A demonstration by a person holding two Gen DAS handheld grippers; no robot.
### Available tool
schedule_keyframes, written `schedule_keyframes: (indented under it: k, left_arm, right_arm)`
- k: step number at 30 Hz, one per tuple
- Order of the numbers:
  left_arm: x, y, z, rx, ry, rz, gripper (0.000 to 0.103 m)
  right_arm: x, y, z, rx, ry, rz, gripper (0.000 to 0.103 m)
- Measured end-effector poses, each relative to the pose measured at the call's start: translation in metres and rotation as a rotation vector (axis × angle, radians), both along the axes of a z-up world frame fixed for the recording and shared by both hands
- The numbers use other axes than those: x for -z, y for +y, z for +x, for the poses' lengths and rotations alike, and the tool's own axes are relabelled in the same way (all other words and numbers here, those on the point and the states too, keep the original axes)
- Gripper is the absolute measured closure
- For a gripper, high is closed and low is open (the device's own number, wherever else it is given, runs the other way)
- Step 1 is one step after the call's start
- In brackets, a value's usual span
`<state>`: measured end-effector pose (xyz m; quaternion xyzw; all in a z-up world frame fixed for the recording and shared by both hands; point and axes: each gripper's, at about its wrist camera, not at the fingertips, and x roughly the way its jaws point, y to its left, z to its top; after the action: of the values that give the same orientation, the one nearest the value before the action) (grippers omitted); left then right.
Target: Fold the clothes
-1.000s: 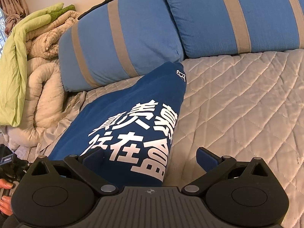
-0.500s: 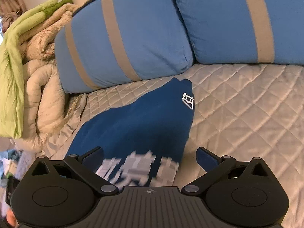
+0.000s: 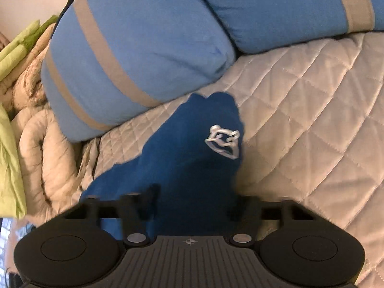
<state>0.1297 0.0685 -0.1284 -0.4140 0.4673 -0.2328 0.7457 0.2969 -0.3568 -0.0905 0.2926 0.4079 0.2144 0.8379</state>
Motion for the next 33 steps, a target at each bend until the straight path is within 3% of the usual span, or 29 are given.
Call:
schedule_keyframes:
  k: [3,10,13,16,22,27,28,29,30,31,33]
  left_arm:
    - [-0.029,-0.006,-0.008,-0.014,-0.043,0.035,0.078]
    - [-0.105,-0.022,-0.054,0.039,-0.159,0.04,0.078]
    - [-0.121,-0.029,-0.072,0.071,-0.187,0.05,0.078]
    - [-0.125,-0.034,-0.079,0.081,-0.198,0.073,0.078]
    - [-0.126,-0.021,-0.068,0.014,-0.216,0.117,0.078]
    - [-0.168,0.02,-0.034,-0.153,-0.296,0.227,0.073]
    - [-0.18,0.029,-0.021,-0.183,-0.324,0.278,0.071]
    - [-0.191,0.037,-0.008,-0.213,-0.351,0.328,0.062]
    - [-0.198,0.043,0.0,-0.241,-0.357,0.387,0.056]
    - [-0.205,0.049,0.008,-0.268,-0.362,0.445,0.054]
    - [-0.209,0.056,0.007,-0.305,-0.371,0.488,0.045]
  right_arm:
    - [-0.025,0.001,-0.013,-0.015,-0.068,-0.016,0.075]
    - [-0.115,-0.015,-0.073,-0.071,-0.197,-0.032,0.075]
    - [-0.143,-0.026,-0.1,-0.09,-0.217,-0.037,0.075]
    - [-0.152,-0.03,-0.118,-0.105,-0.222,-0.047,0.075]
    - [-0.152,-0.013,-0.109,-0.091,-0.219,-0.039,0.075]
    - [-0.187,0.035,-0.054,-0.133,-0.283,-0.008,0.075]
    - [-0.197,0.049,-0.04,-0.128,-0.329,-0.036,0.072]
    - [-0.208,0.063,-0.026,-0.124,-0.374,-0.069,0.068]
    - [-0.215,0.078,-0.014,-0.122,-0.413,-0.129,0.052]
    - [-0.221,0.091,-0.002,-0.119,-0.446,-0.188,0.022]
    - [-0.223,0.103,0.009,-0.086,-0.438,-0.25,0.002]
